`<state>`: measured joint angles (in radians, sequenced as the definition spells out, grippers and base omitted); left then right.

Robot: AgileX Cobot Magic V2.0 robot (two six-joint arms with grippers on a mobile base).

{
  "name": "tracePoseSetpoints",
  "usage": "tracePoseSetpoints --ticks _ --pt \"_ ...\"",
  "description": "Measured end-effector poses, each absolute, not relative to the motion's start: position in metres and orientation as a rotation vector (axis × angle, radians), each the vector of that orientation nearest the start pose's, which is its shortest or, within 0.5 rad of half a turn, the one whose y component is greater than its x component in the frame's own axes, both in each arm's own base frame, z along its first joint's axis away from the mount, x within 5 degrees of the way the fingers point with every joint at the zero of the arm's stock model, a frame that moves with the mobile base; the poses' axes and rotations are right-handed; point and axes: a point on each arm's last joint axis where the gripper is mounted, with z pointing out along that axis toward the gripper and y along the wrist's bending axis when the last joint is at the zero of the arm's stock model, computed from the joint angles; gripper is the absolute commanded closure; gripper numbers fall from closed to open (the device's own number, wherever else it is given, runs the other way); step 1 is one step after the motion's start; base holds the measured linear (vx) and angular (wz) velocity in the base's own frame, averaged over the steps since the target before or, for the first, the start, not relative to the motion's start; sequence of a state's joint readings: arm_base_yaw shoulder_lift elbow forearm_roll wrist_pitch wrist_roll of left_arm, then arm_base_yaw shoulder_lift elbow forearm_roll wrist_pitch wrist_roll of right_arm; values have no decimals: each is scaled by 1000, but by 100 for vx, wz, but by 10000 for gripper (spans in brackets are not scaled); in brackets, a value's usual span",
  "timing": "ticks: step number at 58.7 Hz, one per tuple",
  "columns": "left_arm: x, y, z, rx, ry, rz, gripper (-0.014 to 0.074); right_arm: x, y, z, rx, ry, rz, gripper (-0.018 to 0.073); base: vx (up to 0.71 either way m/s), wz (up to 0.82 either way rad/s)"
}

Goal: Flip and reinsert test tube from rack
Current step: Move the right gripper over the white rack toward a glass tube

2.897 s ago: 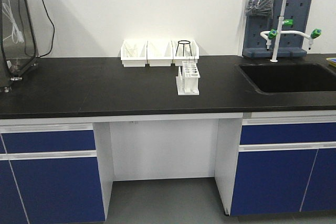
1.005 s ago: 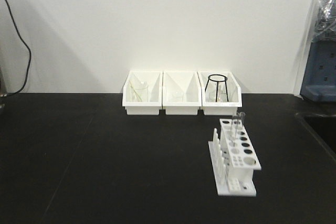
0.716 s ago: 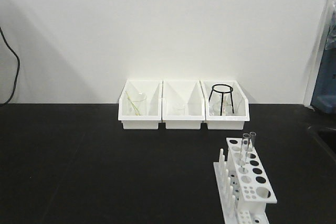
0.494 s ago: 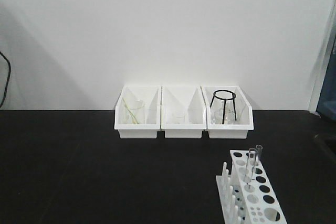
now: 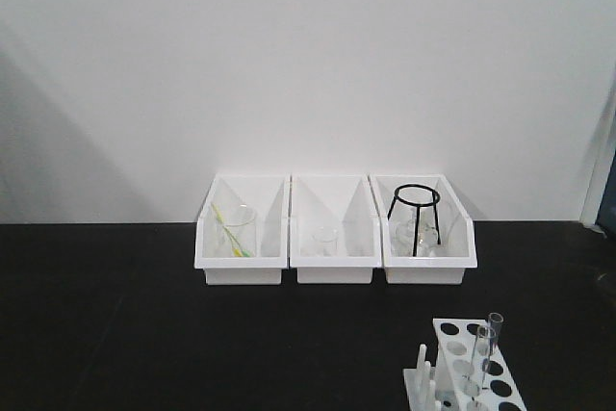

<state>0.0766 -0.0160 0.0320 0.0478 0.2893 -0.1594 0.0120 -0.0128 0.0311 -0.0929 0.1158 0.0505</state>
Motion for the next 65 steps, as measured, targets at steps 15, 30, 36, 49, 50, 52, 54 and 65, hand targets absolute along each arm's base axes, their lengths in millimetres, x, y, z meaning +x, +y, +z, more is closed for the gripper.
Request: tracePoseSetpoints --ticks 15,30,36,49,50,52,54,65 --pt "54 5 177 -180 1780 -14 603 57 0 193 -35 1617 -32 568 9 2" --pt "54 5 177 -180 1780 -14 603 57 1 203 -26 1504 -9 568 3 1" --pt "54 5 177 -180 1780 -14 603 54 1 221 -13 1398 16 568 0 0" --pt "54 5 177 -180 1780 -14 603 63 0 275 2 1474 14 561 0 0" --pt "54 5 177 -180 1780 -14 603 64 0 277 2 1482 13 560 0 0" --pt "54 5 177 -180 1780 -14 603 68 0 282 3 1502 13 556 0 0" --pt "54 5 177 -180 1780 -14 603 73 0 286 3 1523 12 551 0 0" --pt "54 5 177 -180 1780 -14 603 101 1 285 2 1649 13 454 0 0"
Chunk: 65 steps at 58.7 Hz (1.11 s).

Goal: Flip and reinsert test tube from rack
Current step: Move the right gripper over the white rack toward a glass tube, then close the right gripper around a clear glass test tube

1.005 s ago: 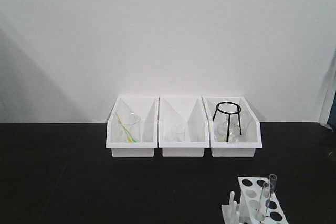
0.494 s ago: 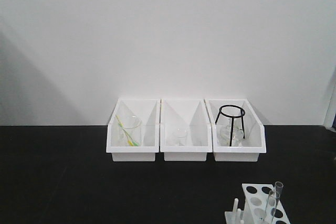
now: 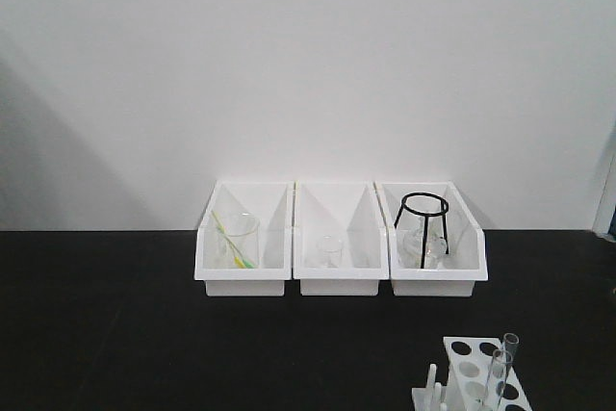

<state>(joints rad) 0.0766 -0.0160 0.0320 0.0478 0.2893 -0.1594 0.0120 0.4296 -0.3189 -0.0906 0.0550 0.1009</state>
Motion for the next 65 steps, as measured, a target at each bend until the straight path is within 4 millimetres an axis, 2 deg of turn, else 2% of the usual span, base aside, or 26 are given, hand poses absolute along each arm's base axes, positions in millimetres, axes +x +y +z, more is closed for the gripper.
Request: tracePoseSetpoints --ticks 18,25,37,44,50,65 --pt "54 5 177 -180 1780 -14 603 136 2 263 5 1813 22 80 0 0" --pt "54 5 177 -180 1780 -14 603 149 2 256 53 1823 64 -1 0 0" --pt "54 5 177 -180 1780 -14 603 157 6 228 3 1722 90 -5 0 -1" --pt "54 5 177 -180 1780 -14 603 161 17 213 -211 1722 86 -5 0 0" --pt "54 5 177 -180 1780 -14 603 168 29 205 -352 1718 162 -5 0 0" --pt "54 5 177 -180 1780 -14 603 193 37 184 -395 1787 289 -5 0 0"
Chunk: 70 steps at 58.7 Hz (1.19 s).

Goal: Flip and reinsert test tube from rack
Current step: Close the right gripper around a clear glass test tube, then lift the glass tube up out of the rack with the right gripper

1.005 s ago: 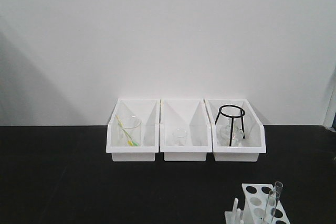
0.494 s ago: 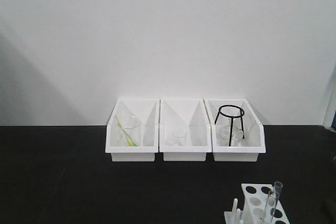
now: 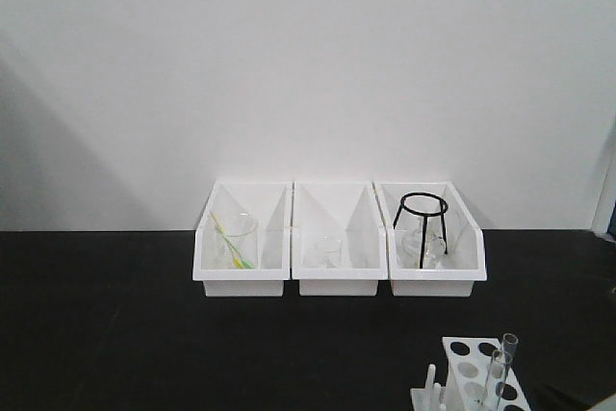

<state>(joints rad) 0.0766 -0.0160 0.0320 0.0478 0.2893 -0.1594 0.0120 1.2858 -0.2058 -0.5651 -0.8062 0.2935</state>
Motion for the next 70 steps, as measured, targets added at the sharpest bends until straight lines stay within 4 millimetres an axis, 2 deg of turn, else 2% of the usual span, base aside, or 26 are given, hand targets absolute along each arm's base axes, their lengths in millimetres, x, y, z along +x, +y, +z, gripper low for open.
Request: tracePoseSetpoints --ticks 15,23,33,42,50,59,70 --pt "54 5 177 -180 1780 -14 603 232 41 172 -394 1795 344 0 0 0" --pt "54 5 177 -180 1780 -14 603 246 42 162 -390 1815 365 43 0 0" --pt "54 5 177 -180 1780 -14 603 256 43 157 -387 1801 387 188 0 0" --pt "54 5 177 -180 1780 -14 603 257 44 156 -385 1799 392 406 0 0" --pt "54 5 177 -180 1780 -14 603 257 45 159 -383 1762 407 573 0 0" --pt "54 5 177 -180 1780 -14 603 256 45 170 -390 1717 401 572 0 0" --pt "54 5 177 -180 1780 -14 603 245 42 204 -398 1650 340 571 0 0"
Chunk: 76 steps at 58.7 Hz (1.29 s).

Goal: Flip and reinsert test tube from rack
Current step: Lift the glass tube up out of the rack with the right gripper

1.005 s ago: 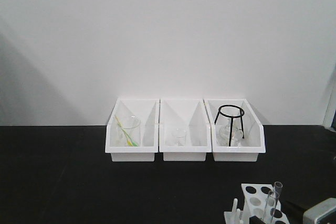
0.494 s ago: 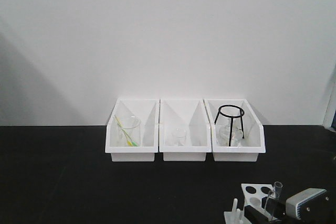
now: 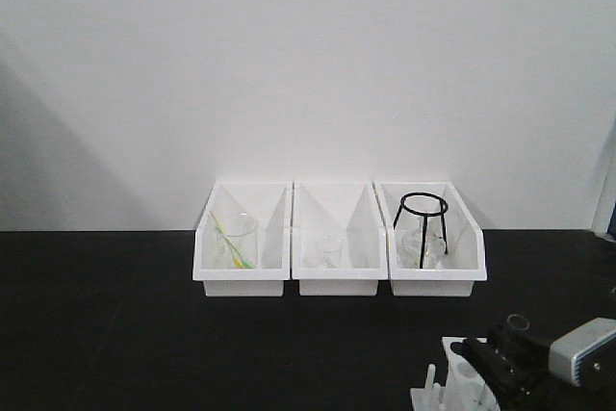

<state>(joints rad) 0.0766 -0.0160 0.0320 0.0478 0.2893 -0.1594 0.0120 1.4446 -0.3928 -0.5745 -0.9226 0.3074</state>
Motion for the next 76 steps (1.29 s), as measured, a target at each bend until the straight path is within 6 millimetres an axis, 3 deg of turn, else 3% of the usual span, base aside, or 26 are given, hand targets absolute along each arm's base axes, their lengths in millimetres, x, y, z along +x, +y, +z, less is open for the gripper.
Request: tracePoseSetpoints --ticks 9,21,28,41,63,76 --pt "54 5 177 -180 1780 -14 603 234 39 241 -359 1609 301 571 0 0" --pt "54 5 177 -180 1780 -14 603 232 33 304 -355 1561 205 568 0 0" --pt "54 5 177 -180 1780 -14 603 232 30 328 -300 1560 199 568 0 0" --pt "54 5 177 -180 1780 -14 603 234 30 333 -424 1601 87 568 0 0" --pt "54 5 177 -180 1780 -14 603 232 32 327 -1165 1461 -451 568 0 0" --pt "54 5 177 -180 1780 -14 603 232 32 325 -1346 1348 -595 568 0 0"
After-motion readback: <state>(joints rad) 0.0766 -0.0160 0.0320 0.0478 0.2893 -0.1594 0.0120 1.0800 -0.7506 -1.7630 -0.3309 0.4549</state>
